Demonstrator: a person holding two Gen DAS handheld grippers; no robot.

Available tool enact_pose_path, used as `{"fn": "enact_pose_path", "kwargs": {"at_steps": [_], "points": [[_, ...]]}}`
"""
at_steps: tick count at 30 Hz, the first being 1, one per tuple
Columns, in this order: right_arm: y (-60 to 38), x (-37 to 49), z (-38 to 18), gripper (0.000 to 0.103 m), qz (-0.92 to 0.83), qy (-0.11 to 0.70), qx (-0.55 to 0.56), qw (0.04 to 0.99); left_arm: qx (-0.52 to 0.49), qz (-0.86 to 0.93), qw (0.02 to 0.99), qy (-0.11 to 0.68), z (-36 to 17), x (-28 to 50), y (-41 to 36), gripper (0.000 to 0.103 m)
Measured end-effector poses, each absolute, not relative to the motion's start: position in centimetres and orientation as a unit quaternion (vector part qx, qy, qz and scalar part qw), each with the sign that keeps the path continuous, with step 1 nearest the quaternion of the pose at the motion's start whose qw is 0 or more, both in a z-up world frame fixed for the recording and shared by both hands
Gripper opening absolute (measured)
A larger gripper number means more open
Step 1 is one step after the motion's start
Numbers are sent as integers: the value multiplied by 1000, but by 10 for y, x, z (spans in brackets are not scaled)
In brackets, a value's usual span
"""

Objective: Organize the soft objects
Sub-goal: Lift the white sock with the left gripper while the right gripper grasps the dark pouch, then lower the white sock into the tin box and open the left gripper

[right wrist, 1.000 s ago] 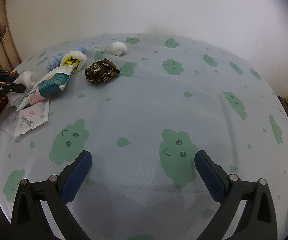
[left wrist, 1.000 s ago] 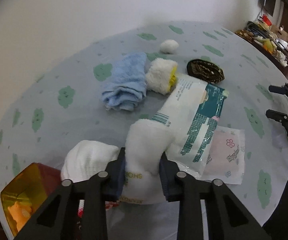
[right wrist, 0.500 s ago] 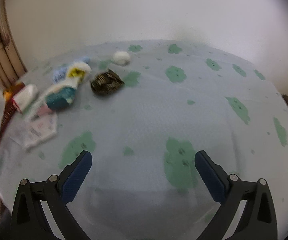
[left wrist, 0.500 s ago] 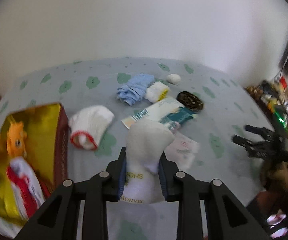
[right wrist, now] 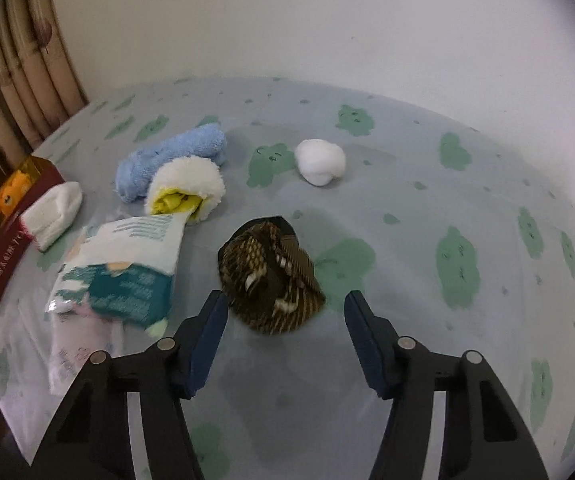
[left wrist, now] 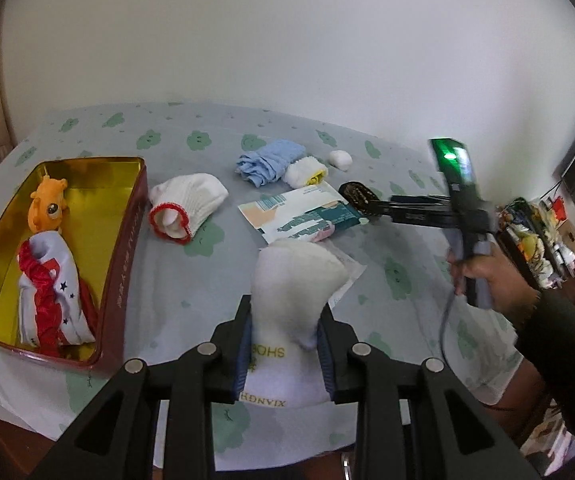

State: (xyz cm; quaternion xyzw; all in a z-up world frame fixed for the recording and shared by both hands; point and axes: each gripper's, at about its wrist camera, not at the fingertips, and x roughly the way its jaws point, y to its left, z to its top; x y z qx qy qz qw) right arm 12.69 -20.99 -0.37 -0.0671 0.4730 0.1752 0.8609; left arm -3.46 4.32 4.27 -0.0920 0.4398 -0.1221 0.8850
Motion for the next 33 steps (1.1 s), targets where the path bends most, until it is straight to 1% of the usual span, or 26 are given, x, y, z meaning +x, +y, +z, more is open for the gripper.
{"fn": "enact_pose_path", "kwargs": {"at_steps": [10,11,12,13,16,20,28,33], "points": [[-191,161,-22,59,208,517,-80,826,-105,-123,880,446,49,-41,48,31],[-190,162,-22,55,209,515,-86,827,-106,-122,879,449,48,-40,48,31],[-188,162,-22,48,208,517,-92,825,-107,-121,878,450,47,-40,49,31],[-187,162,-21,38,209,517,-96,824,-107,-119,879,449,47,-40,50,31],[-191,156,-16,34,202,514,-97,828,-110,-111,883,443,50,-43,53,31],[-212,134,-3,25,193,497,-56,844,-117,-94,891,429,60,-47,66,31],[-269,68,17,24,171,472,50,863,-121,-36,901,416,78,-30,123,31],[-298,41,18,24,156,469,109,862,-85,-2,904,419,77,9,156,32]]}}
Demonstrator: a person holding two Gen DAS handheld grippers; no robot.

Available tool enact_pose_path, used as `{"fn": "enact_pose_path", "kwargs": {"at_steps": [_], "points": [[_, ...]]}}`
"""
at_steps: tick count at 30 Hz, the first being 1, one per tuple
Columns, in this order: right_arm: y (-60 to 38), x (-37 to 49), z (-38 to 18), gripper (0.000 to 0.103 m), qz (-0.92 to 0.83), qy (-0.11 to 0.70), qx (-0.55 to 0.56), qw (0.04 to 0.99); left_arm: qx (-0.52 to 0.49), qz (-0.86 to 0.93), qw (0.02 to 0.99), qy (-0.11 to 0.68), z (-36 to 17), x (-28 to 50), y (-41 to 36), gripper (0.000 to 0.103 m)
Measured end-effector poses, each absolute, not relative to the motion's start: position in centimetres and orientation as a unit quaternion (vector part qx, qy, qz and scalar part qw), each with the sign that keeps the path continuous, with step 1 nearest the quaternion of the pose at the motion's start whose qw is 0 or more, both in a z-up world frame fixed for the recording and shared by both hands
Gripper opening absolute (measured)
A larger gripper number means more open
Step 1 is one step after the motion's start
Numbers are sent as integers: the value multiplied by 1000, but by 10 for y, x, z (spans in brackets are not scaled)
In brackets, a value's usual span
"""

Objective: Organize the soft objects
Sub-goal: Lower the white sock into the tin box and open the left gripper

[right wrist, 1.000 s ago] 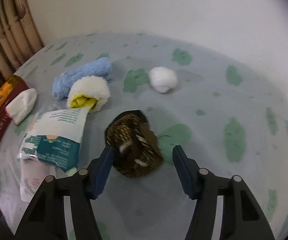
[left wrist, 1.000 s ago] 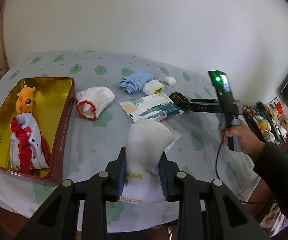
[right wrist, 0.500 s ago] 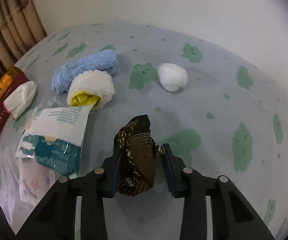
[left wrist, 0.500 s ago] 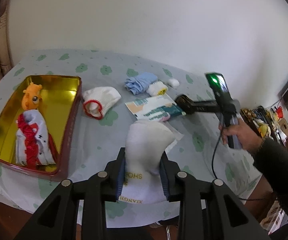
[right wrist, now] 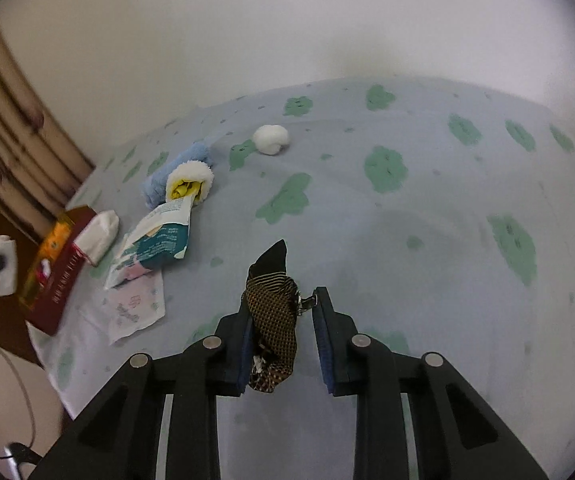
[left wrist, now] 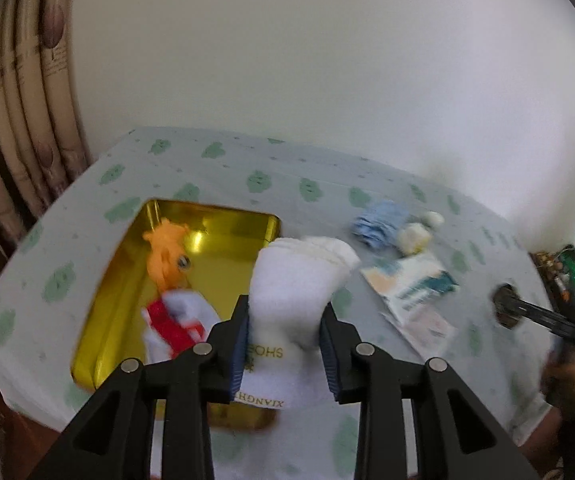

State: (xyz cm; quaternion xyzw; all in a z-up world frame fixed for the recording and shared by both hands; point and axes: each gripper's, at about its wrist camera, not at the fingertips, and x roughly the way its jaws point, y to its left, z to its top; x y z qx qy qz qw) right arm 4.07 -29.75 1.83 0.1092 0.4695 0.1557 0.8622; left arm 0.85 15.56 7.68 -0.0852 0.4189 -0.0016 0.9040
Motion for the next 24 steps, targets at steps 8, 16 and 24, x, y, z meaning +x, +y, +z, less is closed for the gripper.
{"fn": "enact_pose_path", "kwargs": {"at_steps": [8,16,24], "points": [[-308,19,15,24,133,469,143,862,-45,43,894,444,41,81,184,32],[-313,6,15,24,128,468,155,860,-14,57,877,476,3,114,189,41],[-314,4,18,24,128,466,159,861,4,77,875,478,-8,127,195,60]]}}
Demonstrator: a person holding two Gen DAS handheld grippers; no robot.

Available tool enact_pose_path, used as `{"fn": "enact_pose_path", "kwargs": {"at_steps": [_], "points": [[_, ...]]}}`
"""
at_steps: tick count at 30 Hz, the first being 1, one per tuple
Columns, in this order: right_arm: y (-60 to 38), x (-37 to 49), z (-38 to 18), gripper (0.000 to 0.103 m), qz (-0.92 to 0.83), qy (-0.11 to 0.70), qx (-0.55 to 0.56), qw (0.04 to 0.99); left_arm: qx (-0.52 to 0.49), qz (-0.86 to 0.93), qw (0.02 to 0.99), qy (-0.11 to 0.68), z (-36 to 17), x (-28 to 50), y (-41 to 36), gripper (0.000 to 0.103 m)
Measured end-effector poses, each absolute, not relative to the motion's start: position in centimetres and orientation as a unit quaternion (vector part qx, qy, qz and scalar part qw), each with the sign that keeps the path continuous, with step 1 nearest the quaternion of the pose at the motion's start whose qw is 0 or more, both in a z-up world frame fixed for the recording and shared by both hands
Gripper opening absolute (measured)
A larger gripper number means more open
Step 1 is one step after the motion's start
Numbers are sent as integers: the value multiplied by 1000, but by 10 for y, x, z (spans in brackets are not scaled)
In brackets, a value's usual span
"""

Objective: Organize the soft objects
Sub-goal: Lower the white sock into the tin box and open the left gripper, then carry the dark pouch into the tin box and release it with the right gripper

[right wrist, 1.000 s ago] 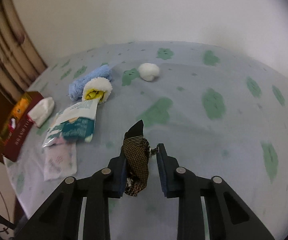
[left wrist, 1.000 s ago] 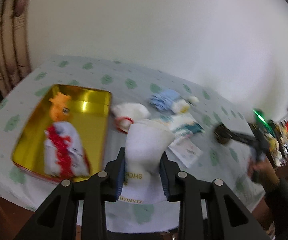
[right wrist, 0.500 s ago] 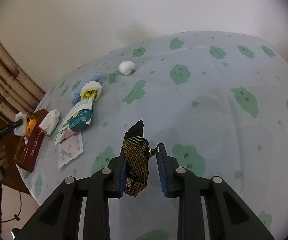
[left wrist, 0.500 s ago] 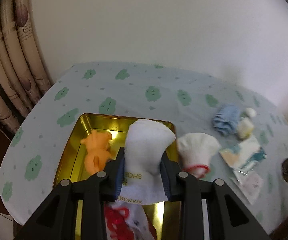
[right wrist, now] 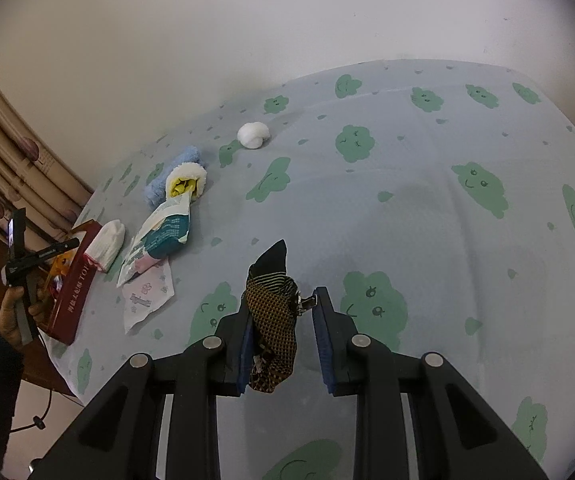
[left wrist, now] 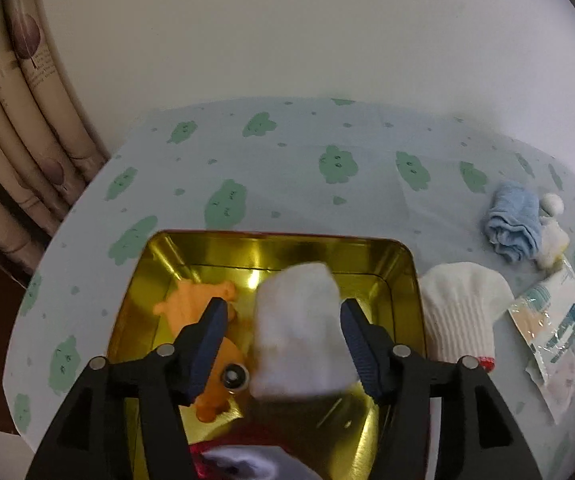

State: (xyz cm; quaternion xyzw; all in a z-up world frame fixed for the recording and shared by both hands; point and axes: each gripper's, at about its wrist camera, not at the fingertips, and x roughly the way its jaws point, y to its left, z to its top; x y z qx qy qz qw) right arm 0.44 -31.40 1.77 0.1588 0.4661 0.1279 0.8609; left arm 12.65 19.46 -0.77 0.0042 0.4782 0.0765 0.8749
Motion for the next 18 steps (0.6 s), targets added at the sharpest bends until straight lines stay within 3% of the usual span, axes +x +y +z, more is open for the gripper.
{"fn": "enact_pose_path", "kwargs": {"at_steps": [4,10,18], "points": [[-315,2,19,24,128,465,162,861,-31,55,875,480,-3,123,202,61],[-311,-1,33,24,136,454,161,866,-116,53,900,418,33,85,211,61],[-301,-7,39,24,148,451,170,864,-110,93,912,383,51,4,187,61]]}}
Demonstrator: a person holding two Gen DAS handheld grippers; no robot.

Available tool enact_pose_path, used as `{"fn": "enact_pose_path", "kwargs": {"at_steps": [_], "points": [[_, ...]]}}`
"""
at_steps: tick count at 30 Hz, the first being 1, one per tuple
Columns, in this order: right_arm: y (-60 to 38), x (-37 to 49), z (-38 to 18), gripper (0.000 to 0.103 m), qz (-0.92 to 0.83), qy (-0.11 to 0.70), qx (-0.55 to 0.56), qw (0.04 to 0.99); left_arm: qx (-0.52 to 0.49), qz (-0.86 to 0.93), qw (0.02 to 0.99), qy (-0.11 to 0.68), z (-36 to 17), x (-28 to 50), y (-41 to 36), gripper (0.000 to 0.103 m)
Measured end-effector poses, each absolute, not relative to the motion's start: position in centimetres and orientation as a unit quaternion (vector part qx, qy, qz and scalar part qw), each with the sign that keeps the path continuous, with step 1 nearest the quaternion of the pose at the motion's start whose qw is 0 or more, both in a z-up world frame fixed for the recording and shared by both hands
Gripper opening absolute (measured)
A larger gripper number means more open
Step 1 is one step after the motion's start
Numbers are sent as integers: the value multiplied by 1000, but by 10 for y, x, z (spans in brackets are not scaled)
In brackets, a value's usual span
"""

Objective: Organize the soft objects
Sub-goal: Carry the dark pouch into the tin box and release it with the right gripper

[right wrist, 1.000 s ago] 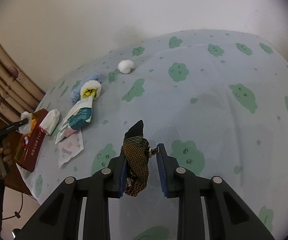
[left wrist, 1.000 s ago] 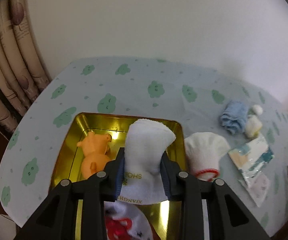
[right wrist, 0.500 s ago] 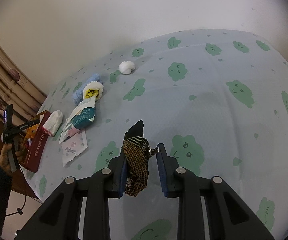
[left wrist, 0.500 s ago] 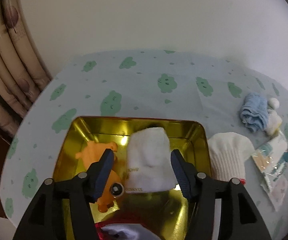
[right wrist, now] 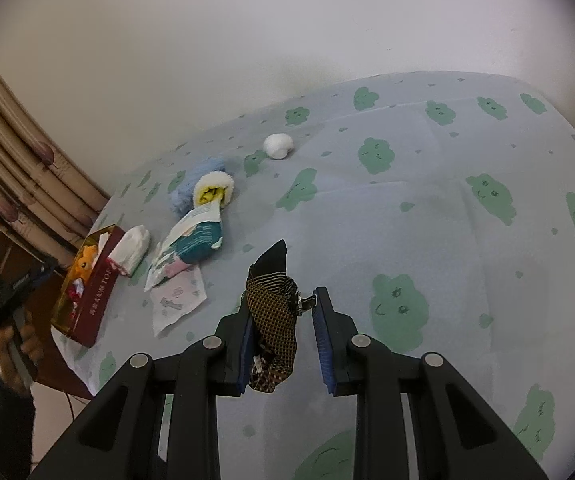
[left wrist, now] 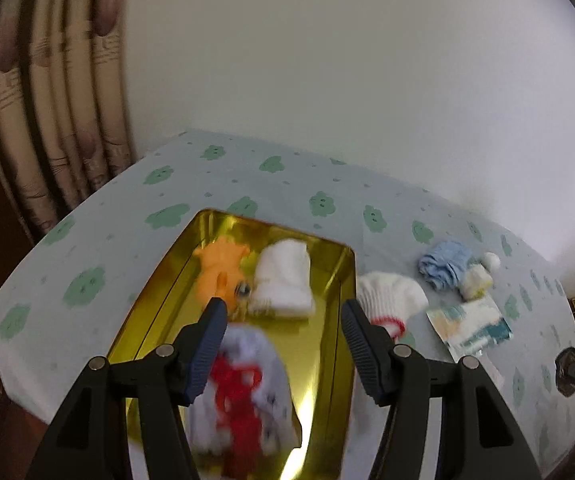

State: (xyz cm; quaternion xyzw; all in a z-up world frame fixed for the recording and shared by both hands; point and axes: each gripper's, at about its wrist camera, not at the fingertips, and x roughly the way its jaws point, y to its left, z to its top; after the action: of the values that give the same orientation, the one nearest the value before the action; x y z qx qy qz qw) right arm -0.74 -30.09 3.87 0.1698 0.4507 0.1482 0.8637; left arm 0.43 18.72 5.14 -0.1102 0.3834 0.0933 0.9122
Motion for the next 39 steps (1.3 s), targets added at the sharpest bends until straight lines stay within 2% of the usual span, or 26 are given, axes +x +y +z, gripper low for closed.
{"fn": "enact_pose_path", "kwargs": {"at_steps": [12,17,27,31,39], "points": [[-247,-14,60,25,206,449,161,854,-88,204,906,361,31,-102,170,62],[-199,-4,78,25,257,448,159,841,-63,201,901,378,16,-107,161,62],[-47,43,119,25,376,446,149,799,-47,182,920,345,30,-114,155,62],[17,64,111,25,399,464,126,781,-54,171,919,351,29,-112,155,62],[102,84,59,25,385,506,55,770,-83,166,915,358,26,-112,166,62]]}}
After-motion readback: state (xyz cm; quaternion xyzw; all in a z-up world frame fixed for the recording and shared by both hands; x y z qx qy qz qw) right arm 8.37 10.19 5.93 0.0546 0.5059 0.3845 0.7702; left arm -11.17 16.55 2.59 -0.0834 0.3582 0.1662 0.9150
